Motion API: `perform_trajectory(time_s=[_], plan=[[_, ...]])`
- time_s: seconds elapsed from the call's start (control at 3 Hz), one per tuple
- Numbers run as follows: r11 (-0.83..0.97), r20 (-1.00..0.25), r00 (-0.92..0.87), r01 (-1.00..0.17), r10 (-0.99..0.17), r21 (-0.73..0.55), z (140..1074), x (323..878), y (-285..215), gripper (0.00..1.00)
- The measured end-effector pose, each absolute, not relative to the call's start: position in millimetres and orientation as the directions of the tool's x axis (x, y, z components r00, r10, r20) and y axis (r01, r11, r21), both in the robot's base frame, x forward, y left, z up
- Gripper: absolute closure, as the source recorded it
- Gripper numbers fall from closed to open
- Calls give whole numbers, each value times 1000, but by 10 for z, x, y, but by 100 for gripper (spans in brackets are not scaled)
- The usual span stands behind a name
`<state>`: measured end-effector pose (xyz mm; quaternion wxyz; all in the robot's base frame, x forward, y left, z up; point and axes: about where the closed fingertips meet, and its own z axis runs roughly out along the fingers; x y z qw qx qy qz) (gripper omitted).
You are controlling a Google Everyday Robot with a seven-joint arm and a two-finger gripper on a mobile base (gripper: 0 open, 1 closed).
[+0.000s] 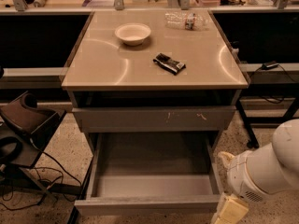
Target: Close middle drawer
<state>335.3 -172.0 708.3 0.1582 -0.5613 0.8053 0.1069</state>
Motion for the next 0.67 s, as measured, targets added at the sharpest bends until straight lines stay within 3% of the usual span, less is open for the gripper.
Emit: perform_trajectory(time_s=[0.67], plan=[[302, -268, -284, -953, -921, -26, 6110, 3328, -1223, 0]])
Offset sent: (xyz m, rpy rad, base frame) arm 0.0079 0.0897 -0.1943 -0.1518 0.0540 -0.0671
